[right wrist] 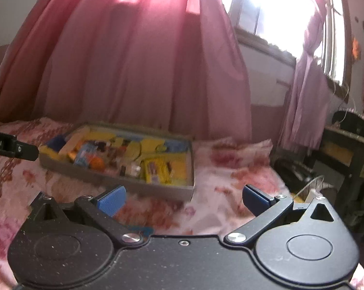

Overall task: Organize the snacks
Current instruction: 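Move both tools back toward the blue stick packet and clear snack packet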

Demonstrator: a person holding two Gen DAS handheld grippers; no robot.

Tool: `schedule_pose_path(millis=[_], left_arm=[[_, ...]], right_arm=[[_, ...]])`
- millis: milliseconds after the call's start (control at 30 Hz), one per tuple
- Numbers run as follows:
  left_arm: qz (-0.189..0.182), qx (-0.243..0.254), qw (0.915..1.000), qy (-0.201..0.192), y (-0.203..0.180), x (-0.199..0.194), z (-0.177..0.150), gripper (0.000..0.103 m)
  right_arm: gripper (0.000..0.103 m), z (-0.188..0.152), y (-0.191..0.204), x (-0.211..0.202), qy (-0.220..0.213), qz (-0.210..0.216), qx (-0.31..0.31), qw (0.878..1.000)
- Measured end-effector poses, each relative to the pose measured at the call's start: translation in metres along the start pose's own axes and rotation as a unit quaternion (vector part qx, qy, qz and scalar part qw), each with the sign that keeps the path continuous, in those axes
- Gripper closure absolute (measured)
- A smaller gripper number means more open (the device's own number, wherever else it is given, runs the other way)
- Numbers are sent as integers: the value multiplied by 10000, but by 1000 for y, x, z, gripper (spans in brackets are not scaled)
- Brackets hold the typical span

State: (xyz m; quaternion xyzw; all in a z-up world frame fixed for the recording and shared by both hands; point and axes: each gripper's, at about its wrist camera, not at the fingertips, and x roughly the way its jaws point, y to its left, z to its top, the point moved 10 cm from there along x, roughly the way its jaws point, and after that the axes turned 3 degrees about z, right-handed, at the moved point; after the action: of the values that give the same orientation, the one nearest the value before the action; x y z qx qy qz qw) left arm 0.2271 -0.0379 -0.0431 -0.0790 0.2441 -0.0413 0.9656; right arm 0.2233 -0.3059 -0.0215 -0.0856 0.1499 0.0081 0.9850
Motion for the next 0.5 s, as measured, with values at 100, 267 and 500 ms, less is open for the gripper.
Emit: schedule_pose_path(millis=[100, 267, 500], left_arm=[[9, 142, 9998, 166, -2, -6, -15, 0], [68, 387, 9983, 419, -3, -13, -33, 1], [171, 489, 9959, 742, 0, -12, -45, 1]], right_arm=[[1, -10, 7, 0, 274, 116, -48, 9995], [1, -30, 21, 3, 813, 309, -161, 9961], [1, -48, 37, 7, 1227, 588, -276, 9903]])
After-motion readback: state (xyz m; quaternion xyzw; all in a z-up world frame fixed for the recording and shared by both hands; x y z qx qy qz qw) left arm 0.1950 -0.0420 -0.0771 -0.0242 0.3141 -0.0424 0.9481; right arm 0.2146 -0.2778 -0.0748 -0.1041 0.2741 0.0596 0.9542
